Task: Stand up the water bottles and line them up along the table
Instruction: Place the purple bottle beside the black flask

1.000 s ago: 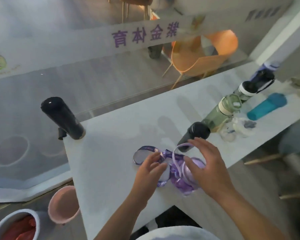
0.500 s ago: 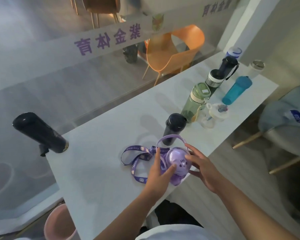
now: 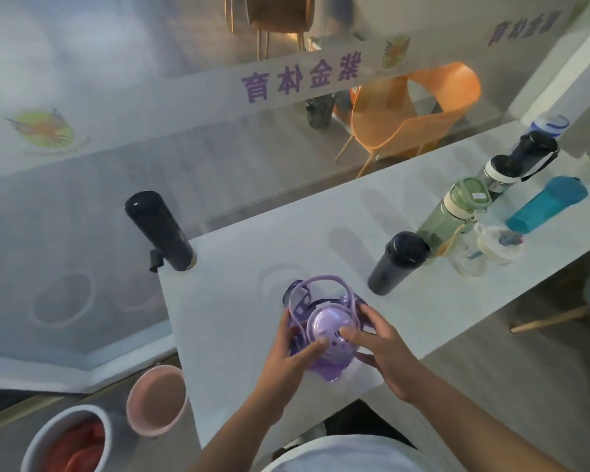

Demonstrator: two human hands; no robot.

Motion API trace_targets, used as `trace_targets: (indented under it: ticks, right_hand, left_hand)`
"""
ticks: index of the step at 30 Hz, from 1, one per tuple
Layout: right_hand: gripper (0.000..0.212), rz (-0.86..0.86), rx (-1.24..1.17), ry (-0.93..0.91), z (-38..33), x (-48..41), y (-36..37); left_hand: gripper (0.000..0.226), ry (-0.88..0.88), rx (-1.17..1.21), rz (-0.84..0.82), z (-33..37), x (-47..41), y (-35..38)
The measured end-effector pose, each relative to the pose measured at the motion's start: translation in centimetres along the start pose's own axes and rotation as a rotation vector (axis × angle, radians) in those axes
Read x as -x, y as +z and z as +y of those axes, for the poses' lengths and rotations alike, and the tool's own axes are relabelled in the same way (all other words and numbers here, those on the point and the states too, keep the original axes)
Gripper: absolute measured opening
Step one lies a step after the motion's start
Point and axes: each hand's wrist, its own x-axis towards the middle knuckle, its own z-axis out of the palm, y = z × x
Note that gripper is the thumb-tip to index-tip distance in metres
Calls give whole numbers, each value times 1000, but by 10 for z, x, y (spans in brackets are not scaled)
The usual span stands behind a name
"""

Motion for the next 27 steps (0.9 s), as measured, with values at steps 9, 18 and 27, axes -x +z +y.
trace_targets:
  ticks: [9,18,27]
  right_hand:
    - [80,-215,-24,54,-13,-60,89]
    - [75,-388,82,95,-33,-107,137]
    - [85,-195,602,-362,-120,-143,168]
  left_hand:
    - [97,-8,47,311,10,16,-87]
    - [97,36,132,512,21,12,-112]
    - [100,109,-83,774,36,5,-92]
